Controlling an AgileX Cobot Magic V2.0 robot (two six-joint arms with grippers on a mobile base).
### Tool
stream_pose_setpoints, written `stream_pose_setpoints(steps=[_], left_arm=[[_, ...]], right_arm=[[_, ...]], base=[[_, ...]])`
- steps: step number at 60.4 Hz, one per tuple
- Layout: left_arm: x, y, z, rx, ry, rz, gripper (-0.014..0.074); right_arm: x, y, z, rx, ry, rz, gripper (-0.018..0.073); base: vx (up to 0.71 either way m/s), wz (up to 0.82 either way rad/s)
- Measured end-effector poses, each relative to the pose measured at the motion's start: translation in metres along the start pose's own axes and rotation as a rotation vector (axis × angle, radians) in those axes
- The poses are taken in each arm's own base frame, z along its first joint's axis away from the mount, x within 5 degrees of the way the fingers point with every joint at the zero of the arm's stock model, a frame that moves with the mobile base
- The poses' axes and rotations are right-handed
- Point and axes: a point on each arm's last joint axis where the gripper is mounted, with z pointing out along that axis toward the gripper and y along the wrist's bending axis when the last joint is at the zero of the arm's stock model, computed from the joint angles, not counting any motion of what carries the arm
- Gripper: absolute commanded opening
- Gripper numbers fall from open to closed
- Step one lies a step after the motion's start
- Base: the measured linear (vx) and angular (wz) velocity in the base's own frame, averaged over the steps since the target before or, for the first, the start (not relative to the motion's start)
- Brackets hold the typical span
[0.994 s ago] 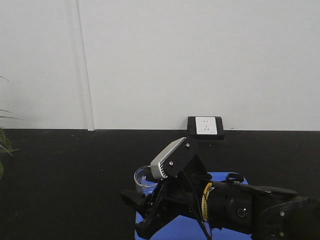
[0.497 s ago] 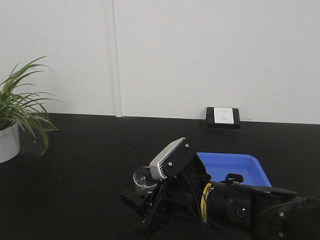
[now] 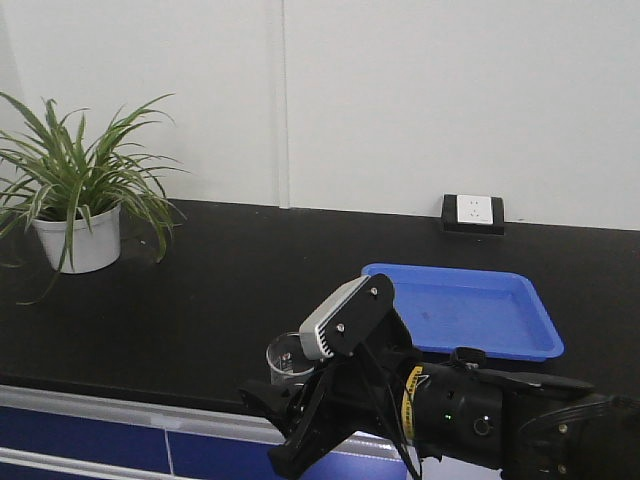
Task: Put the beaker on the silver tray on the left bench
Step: 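Drive the base toward the bench with the silver tray, beaker held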
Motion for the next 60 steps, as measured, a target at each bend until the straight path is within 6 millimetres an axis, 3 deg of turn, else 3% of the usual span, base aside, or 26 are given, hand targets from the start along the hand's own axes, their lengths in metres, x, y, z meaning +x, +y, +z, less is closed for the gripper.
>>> stream_pose_setpoints(steps=[39, 60], left_arm=[[0.0, 0.0, 0.0, 0.0, 0.0, 0.0, 0.0001], [0.0, 0.0, 0.0, 0.0, 0.0, 0.0, 0.0001]], right_arm=[[0.0, 0.0, 0.0, 0.0, 0.0, 0.0, -0.0011], [0.0, 0.0, 0.0, 0.0, 0.0, 0.0, -0.0011]], base=[[-0.26, 0.15], [-0.15, 0.44]])
